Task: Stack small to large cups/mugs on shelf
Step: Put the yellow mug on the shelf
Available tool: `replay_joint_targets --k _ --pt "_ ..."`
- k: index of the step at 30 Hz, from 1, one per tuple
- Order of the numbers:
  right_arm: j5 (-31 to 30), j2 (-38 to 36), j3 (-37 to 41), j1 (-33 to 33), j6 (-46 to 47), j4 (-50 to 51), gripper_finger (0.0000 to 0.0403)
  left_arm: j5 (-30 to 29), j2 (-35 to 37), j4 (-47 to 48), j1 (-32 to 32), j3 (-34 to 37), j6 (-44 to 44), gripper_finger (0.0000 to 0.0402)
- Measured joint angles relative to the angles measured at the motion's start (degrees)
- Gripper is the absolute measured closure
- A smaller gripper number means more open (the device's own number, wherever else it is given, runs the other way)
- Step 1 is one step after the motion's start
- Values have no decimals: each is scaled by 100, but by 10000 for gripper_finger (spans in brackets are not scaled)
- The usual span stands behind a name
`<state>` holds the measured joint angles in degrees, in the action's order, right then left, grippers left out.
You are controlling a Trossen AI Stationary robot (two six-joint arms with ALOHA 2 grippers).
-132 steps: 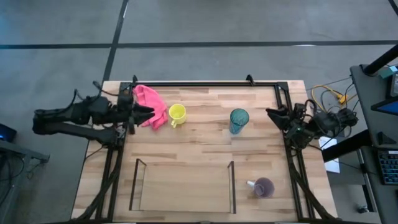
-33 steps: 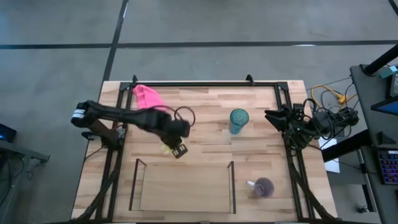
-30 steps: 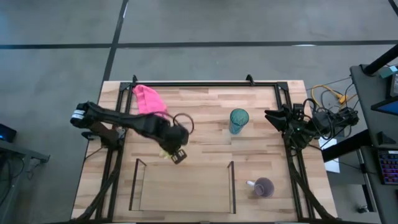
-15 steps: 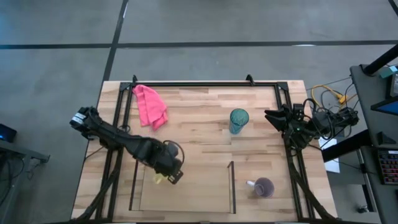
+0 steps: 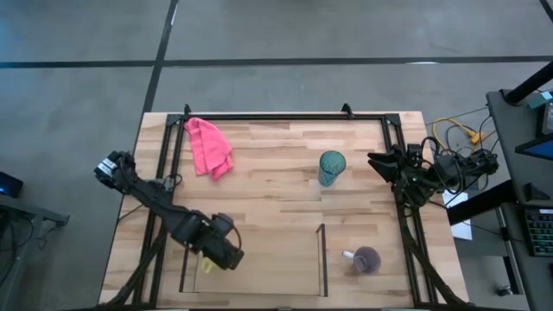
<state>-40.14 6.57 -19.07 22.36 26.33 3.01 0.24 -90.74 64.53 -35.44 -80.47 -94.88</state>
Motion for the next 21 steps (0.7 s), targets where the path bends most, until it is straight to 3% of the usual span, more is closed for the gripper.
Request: replay_joint_targets --k 21 --pt "-49 0 0 -1 0 -26 227 9 25 -546 -216 525 -195 401"
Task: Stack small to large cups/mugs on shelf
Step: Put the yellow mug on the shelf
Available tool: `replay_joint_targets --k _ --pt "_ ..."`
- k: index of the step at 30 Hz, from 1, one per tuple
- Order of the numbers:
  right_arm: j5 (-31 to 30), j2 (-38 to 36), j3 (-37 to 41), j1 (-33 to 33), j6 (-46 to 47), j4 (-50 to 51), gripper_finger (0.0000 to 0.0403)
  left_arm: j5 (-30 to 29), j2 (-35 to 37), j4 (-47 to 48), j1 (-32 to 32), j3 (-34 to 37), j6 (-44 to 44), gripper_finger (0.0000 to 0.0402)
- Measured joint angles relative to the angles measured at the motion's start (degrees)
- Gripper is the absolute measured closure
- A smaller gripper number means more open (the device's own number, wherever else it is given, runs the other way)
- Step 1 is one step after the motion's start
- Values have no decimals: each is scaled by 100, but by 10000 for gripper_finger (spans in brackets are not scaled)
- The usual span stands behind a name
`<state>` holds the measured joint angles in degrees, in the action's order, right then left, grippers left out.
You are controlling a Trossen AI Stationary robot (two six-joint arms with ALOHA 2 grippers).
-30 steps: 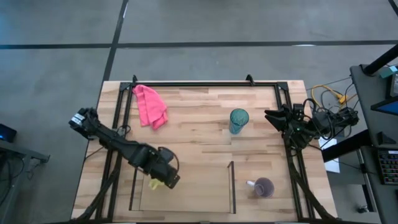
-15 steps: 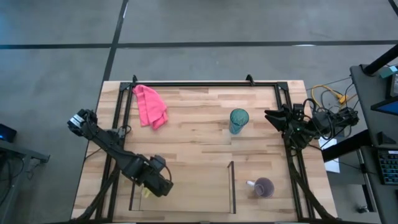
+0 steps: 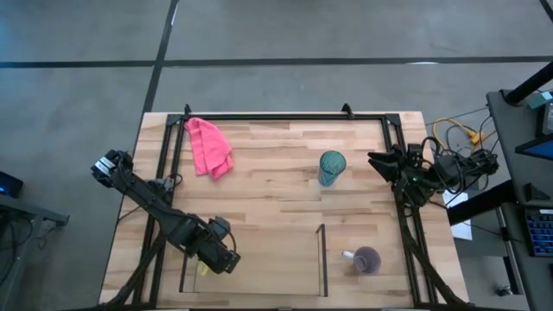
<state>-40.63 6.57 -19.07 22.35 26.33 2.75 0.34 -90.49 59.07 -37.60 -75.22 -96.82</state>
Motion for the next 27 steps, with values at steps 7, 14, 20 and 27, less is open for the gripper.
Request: replay_joint_targets --k 7,14,20,27 --pt "-2 0 0 1 -27 1 227 0 -7 -14 0 7 7 401" --pt "-4 0 0 0 -42 -1 227 -9 -14 -102 4 9 -20 401" --pt "-4 0 0 2 -42 -1 227 -283 -33 71 2 -168 -53 401" --pt "-2 0 0 0 -92 -1 227 -531 -84 221 4 -201 -53 401"
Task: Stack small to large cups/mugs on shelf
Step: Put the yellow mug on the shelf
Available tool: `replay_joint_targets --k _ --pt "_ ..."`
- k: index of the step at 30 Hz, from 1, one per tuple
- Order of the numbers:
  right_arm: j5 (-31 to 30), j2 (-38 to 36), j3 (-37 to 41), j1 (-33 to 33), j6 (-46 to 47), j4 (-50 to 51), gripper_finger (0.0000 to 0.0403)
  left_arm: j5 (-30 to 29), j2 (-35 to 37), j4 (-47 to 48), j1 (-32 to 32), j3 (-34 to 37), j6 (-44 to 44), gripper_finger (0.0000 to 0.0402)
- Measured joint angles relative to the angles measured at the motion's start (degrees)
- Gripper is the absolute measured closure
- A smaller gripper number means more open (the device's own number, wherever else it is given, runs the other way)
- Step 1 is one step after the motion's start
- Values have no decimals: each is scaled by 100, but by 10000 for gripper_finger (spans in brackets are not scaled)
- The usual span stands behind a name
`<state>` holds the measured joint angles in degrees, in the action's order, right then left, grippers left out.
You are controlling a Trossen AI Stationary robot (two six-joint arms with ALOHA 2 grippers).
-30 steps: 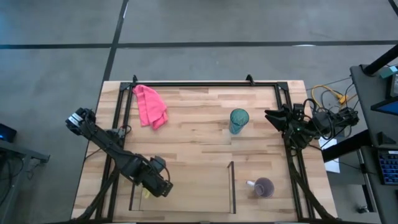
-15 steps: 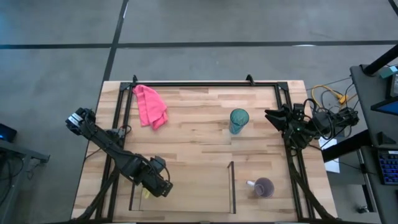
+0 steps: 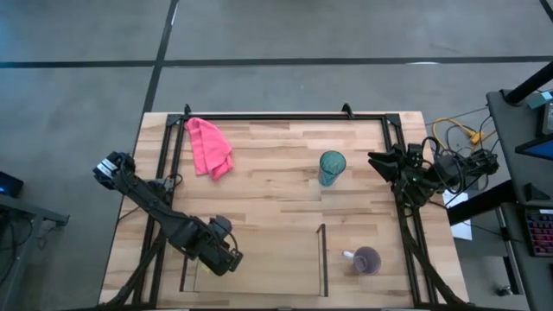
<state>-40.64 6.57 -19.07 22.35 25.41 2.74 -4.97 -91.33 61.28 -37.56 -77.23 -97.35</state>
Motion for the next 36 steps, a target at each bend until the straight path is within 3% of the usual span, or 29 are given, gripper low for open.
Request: replay_joint_targets --k 11,24,36 --pt "-2 0 0 0 -90 4 227 -345 -322 155 -4 -560 198 401" --pt "0 0 0 0 -212 1 227 -354 -1105 834 -141 -1275 214 401" --pt "2 0 0 2 -251 0 227 -347 -1180 869 -168 -1317 180 401"
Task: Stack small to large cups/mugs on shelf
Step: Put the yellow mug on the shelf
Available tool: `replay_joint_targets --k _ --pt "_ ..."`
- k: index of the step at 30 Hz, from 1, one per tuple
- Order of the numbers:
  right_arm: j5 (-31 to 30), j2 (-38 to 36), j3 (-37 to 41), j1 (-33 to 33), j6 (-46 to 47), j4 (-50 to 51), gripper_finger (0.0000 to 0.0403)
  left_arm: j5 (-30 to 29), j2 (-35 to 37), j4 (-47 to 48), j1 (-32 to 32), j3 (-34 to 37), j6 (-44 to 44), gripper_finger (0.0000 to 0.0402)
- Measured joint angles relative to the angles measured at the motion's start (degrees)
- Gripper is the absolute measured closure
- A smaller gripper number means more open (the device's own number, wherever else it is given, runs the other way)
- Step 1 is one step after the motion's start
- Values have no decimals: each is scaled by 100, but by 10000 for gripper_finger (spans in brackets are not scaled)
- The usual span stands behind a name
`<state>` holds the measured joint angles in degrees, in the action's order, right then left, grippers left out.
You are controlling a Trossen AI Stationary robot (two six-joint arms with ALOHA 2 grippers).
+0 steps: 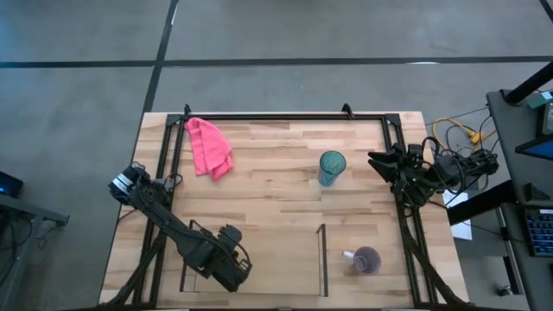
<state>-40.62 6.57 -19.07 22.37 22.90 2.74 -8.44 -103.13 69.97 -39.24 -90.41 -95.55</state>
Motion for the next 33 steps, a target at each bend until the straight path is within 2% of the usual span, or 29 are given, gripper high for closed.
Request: replay_joint_targets --k 13,24,33 --pt "0 0 0 -2 2 0 227 95 9 -57 15 10 -8 398" --pt "0 0 0 -1 2 -2 227 378 -11 -74 68 52 -21 326" --pt "2 0 0 0 2 -2 227 365 -4 -74 269 51 5 320"
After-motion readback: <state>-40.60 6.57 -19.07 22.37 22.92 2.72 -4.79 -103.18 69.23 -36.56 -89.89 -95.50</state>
